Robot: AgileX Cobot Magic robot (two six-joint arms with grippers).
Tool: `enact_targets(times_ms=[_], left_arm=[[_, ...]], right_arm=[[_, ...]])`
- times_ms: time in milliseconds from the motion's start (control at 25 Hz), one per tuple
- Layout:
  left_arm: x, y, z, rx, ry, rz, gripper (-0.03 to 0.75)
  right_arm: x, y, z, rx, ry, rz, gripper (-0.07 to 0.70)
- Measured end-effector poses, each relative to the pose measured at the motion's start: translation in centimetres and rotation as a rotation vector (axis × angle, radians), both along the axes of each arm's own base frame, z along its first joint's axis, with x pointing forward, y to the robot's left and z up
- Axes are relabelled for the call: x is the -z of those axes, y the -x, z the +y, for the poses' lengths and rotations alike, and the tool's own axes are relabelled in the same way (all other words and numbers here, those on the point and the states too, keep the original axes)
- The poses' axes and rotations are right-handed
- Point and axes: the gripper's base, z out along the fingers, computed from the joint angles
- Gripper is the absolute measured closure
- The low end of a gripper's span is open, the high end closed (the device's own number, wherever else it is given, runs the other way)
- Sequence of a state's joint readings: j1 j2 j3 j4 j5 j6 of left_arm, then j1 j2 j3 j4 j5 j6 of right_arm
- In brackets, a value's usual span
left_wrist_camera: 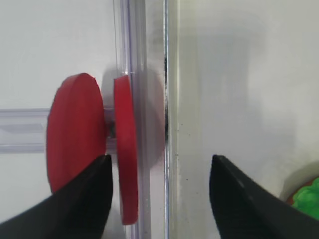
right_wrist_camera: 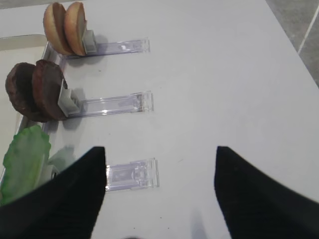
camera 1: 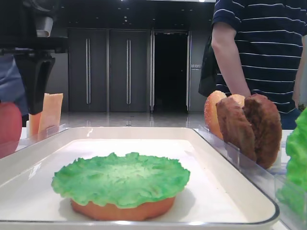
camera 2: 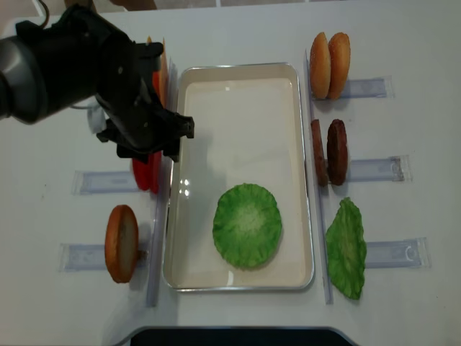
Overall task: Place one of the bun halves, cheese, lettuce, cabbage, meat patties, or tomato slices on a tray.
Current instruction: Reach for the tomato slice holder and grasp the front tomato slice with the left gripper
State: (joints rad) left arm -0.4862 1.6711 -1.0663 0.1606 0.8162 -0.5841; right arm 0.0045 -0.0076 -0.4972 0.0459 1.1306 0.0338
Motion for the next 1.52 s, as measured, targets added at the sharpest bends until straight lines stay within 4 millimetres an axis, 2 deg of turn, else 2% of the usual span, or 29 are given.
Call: enact_targets(times_ms=[440,560,1120,1280,1440,1520], left_arm=[[0.37,-0.34,0.28,-0.014,-0.042,-0.013,0.259],[0.37,-0.36,0.33,-0.016,-0.046,-0.016,0.328],[0.39,-0.24,0.55,-0.013,-0.073,-0.002,0.479],[0.38,-0.23,0.64,-0.003,-0.085,0.000,0.547],[0.39,-0.22,0.65,0.002,-0.089,0.001,0.647],[0.38,-0.22,0.70,0.003,-0.094,0.001,0.658]], right_arm=[[0.00,0.00,0.00,0.000,0.000,0.000,0.160],[0.00,0.00,0.00,0.000,0.000,0.000,0.160],[0.00,0.00,0.00,0.000,0.000,0.000,0.160],[0.00,0.00,0.00,0.000,0.000,0.000,0.160],[0.00,0.00,0.00,0.000,0.000,0.000,0.160],[0.00,0.00,0.00,0.000,0.000,0.000,0.160]])
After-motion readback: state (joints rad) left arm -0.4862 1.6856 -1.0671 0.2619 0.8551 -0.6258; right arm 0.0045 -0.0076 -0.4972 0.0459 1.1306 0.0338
